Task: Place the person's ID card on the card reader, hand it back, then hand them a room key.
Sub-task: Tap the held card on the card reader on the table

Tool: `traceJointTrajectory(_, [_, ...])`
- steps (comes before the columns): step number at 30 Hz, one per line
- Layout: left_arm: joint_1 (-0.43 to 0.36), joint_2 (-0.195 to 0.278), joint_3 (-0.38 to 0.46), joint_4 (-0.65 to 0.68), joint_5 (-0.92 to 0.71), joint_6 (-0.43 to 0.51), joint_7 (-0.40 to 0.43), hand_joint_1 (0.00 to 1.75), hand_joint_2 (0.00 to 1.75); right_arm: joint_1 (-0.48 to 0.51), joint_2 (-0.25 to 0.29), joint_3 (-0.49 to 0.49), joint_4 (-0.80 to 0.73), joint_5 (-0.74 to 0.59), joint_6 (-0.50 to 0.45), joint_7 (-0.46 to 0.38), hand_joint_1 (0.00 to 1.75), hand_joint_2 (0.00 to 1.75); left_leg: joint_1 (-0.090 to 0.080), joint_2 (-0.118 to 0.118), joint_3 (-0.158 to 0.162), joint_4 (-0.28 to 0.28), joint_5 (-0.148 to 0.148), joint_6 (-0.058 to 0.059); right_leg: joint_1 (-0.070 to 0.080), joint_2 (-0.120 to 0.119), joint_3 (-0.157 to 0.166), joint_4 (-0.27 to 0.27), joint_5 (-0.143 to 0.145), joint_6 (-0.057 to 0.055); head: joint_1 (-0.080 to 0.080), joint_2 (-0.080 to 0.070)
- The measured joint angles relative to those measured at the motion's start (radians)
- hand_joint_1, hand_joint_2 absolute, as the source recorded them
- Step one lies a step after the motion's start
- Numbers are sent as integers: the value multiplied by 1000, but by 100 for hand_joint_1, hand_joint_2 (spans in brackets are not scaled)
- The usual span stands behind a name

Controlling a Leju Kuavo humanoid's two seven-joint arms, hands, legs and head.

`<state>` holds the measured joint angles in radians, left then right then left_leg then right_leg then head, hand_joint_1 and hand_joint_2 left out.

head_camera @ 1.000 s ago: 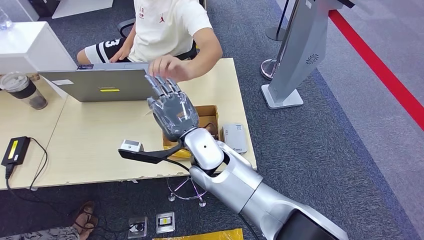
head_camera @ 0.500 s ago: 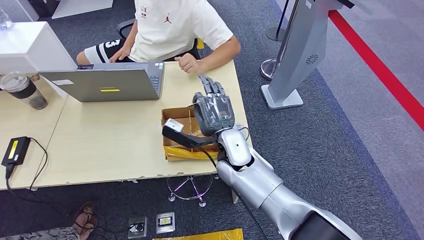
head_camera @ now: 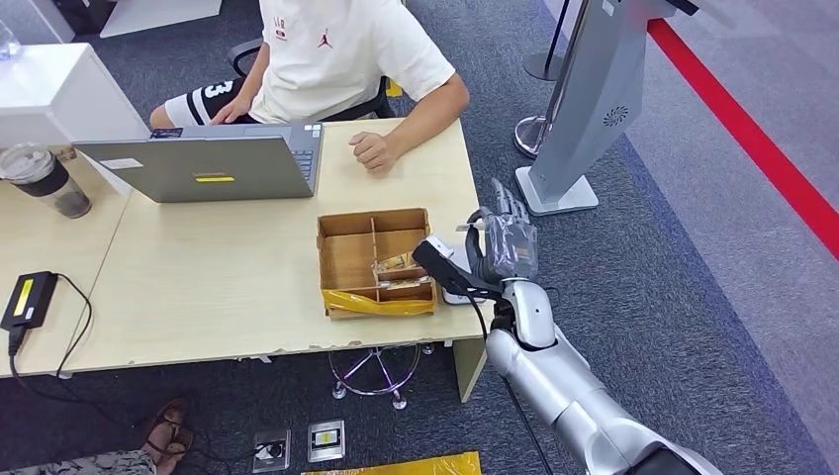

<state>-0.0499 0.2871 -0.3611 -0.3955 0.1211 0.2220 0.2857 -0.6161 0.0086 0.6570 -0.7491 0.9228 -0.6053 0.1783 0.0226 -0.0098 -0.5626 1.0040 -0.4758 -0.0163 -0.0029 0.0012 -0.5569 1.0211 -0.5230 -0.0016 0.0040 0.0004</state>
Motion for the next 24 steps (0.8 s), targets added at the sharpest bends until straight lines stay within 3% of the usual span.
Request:
traceJointTrajectory(14, [-2, 13, 13, 4, 0, -16, 0, 0, 175, 34, -12, -19, 34, -37, -4, -56, 175, 175, 0, 0, 0, 0, 0, 0, 0, 0, 0, 0, 0, 0, 0, 0])
traceJointTrajectory(24, [-2, 14, 13, 4, 0, -21, 0, 0, 175, 47, 12, -18, 65, -42, -4, -72, 175, 175, 0, 0, 0, 0, 0, 0, 0, 0, 0, 0, 0, 0, 0, 0])
